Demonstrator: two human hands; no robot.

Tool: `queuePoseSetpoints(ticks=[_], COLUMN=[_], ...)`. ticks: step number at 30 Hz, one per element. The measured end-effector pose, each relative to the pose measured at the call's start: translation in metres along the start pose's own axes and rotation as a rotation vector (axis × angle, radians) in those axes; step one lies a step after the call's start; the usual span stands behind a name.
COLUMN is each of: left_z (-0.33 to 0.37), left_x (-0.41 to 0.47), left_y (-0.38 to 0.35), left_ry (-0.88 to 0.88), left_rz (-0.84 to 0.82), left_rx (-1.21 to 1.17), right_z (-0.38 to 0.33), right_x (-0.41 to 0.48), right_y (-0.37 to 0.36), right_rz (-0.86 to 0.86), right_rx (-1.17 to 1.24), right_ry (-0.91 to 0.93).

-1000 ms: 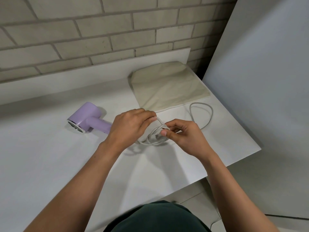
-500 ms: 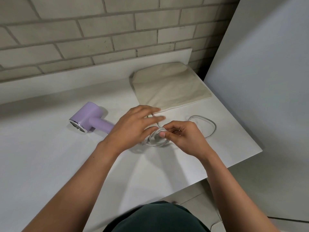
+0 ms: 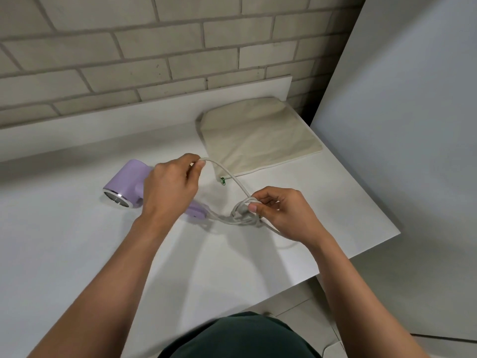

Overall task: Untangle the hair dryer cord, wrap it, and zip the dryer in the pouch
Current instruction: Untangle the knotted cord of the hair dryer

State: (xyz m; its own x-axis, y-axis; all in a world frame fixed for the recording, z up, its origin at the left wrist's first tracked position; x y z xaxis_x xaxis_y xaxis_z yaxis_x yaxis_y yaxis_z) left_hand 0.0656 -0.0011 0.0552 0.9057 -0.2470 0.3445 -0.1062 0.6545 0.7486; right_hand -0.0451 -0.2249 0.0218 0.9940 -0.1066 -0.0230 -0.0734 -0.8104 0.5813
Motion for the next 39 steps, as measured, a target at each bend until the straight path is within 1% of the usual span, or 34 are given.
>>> queuePoseSetpoints(ticks=[2, 4, 6, 7, 9, 12, 14, 16, 17, 19, 21, 23, 25, 28, 30, 34, 36, 37, 39], left_z=[-0.001, 0.001, 0.005, 0.007, 0.014, 0.024, 0.029, 0.033, 0.034, 0.035, 0.038, 0.04, 0.042, 0.046, 0.045, 0.041, 0.036, 0.032, 0.021], left_x=[0.0, 0.001, 0.001, 0.001, 0.0, -0.001, -0.004, -0.009, -0.01, -0.013, -0.012, -0.009, -0.005, -0.006, -0.007, -0.006, -0.003, -0.001, 0.004], left_y=[0.003, 0.003, 0.003, 0.002, 0.0, -0.012, -0.018, -0.017, -0.016, -0.013, -0.006, 0.002, 0.008, 0.013, 0.012, 0.012, 0.01, 0.008, 0.003], left_ry=[0.003, -0.003, -0.057, -0.124, -0.327, -0.621, -0.713, -0.652, -0.611, -0.542, -0.402, -0.229, -0.11, -0.019, 0.063, 0.134, 0.161, 0.165, 0.106], left_rz=[-0.027, -0.044, -0.063, -0.077, -0.134, -0.333, -0.436, -0.482, -0.447, -0.306, -0.196, -0.124, -0.109, -0.137, -0.14, -0.116, -0.133, -0.145, -0.151], left_rx=[-0.012, 0.026, 0.059, 0.07, 0.111, 0.162, 0.169, 0.13, 0.129, 0.125, -0.008, -0.232, -0.385, -0.469, -0.533, -0.598, -0.596, -0.567, -0.409], right_z=[0.002, 0.0, -0.001, -0.002, -0.002, -0.003, -0.005, -0.005, -0.005, -0.002, 0.002, 0.003, 0.002, 0.0, -0.002, -0.006, -0.007, -0.007, -0.007], right_x=[0.0, 0.002, 0.003, 0.003, 0.003, 0.002, 0.001, -0.001, -0.001, -0.002, -0.002, -0.003, -0.005, -0.003, -0.001, -0.002, -0.001, -0.001, -0.001], right_y=[-0.001, -0.002, -0.003, -0.002, -0.002, -0.001, 0.002, 0.002, 0.001, 0.001, 0.0, -0.003, -0.008, -0.013, -0.014, -0.019, -0.021, -0.021, -0.021], right_rz=[-0.001, 0.004, 0.001, -0.008, -0.033, -0.037, -0.026, -0.015, -0.003, 0.033, 0.065, 0.056, 0.056, 0.09, 0.076, -0.033, -0.041, -0.04, -0.052], right_rx=[0.002, -0.022, -0.04, -0.048, -0.078, -0.073, -0.036, 0.003, 0.037, 0.121, 0.167, 0.157, 0.138, 0.145, 0.18, 0.307, 0.336, 0.338, 0.335], right_ry=[-0.004, 0.018, 0.034, 0.044, 0.069, 0.098, 0.101, 0.091, 0.072, 0.034, 0.01, 0.007, 0.013, 0.017, 0.02, 0.003, 0.008, 0.016, 0.032])
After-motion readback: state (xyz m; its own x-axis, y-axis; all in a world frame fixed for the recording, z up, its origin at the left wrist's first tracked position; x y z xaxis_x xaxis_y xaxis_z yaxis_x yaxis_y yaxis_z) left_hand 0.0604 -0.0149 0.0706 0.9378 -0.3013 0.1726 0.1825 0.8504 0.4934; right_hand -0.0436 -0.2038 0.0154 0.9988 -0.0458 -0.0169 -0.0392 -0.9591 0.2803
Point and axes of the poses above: each hand's wrist, its own x-axis towards the middle knuckle, its own y-axis out of the back of the hand, z = x × y, the point moved 2 cm from there along x, towards the middle knuckle, and after that the axes turned 6 degrees about -x, right-handed, at the moved point
